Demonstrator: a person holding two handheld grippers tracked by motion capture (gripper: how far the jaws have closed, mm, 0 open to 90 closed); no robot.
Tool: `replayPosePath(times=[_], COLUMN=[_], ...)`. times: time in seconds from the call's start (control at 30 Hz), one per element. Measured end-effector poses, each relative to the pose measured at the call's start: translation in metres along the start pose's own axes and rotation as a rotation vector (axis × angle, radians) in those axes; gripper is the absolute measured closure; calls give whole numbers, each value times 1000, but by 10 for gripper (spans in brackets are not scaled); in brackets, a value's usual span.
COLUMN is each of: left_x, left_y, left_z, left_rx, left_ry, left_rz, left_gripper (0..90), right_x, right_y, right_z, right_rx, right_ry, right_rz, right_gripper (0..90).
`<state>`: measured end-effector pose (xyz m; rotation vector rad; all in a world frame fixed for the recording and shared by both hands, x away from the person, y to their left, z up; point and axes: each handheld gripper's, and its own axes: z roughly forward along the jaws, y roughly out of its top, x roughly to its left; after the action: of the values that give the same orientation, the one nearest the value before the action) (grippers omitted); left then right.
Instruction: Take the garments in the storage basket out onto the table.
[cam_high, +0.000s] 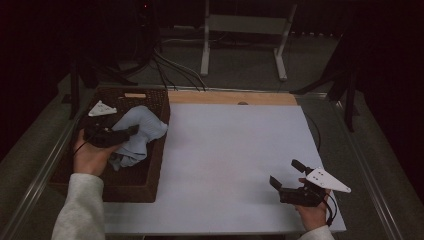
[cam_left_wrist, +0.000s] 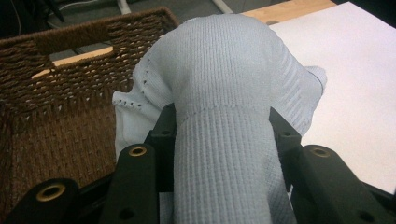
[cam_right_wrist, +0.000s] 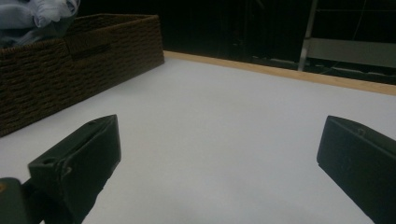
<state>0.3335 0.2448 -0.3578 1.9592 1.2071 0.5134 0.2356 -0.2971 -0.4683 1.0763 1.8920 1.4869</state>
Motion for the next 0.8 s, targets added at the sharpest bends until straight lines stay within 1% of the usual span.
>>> replayPosePath(times=[0.3, 0.8], left_x=[-7, -19], left_y=[7, 13], left_z=[-1, 2], left_rx=[-9, -29], left_ry=[-12, -39], left_rz=[16, 26], left_gripper=[581, 581], right_x=[0, -1], right_y=[0, 0], right_z=[0, -1], right_rx=[1, -2], right_ry=[1, -1], right_rz=[2, 1], right_gripper=[1, 0])
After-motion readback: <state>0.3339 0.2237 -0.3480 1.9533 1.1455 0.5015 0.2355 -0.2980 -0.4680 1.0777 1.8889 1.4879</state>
